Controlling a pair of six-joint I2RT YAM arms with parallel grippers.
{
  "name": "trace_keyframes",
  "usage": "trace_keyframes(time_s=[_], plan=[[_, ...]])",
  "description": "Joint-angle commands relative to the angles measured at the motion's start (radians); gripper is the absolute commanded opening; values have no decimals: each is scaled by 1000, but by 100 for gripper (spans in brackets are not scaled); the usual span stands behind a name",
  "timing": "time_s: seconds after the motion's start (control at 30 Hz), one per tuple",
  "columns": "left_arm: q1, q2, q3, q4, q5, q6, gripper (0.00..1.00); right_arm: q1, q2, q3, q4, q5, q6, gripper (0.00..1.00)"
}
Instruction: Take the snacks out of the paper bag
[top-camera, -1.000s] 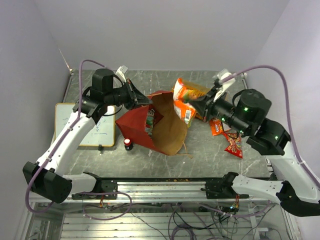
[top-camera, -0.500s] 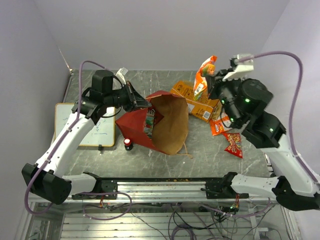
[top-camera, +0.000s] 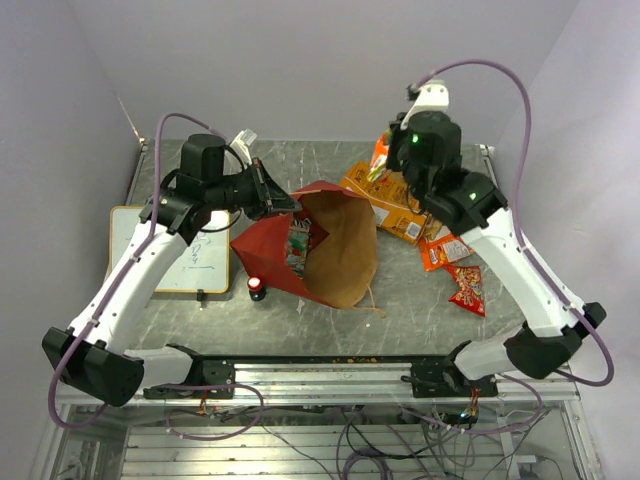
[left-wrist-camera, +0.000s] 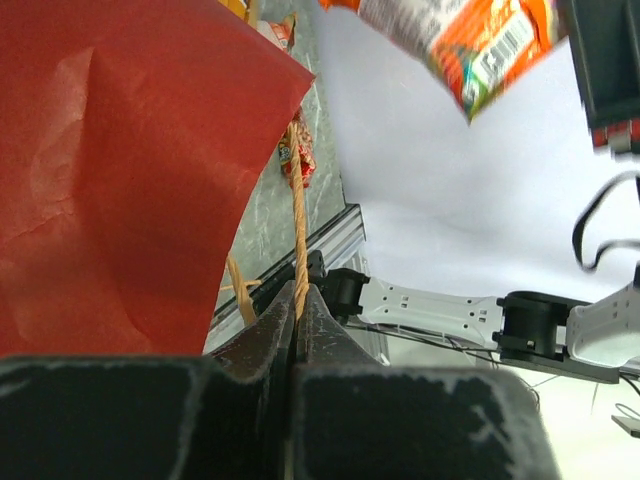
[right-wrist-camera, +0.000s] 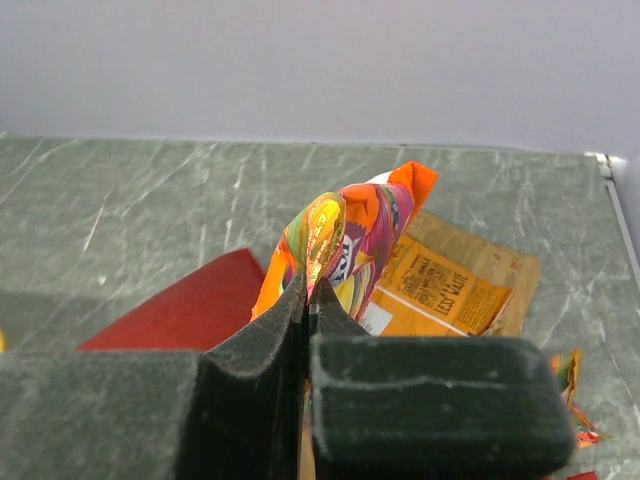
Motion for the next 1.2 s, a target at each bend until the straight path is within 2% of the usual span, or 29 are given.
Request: trace_keyframes(time_s=[0.0,0.23,0.37,0.43,0.67,0.8,0.9,0.97,1.1,1.17], plan=[[-3,19,76,-57,-13,63,7,-185,43,60,-39,-165,100,0],[6,62,149,-116,-31,130,7,-359,127,-34,-20,-334,57,0],[15,96,211,-201,-40,179,7,-440,239,27,-112,-405,63,0],[14,100,218,-217,-52,189,7,-467,282,21,-93,-505,43,0],[16,97,176,-150,-79,181,7,-485,345,-38,127,-708,57,0],[17,105,182,-147,-131,234,7,-512,372,-117,349,-880,172,0],[18,131,212,-140,-126,210,7,-574,418,-130,419,-1027,294,0],[18,143,213,-119,-123,195,7,-627,471,-166,467,-1121,311,0],[19,149,166,-60,-132,164,8,-728,650,-112,292,-1189,232,0],[18,145,150,-34,-135,148,10,-775,696,-140,279,-1209,199,0]])
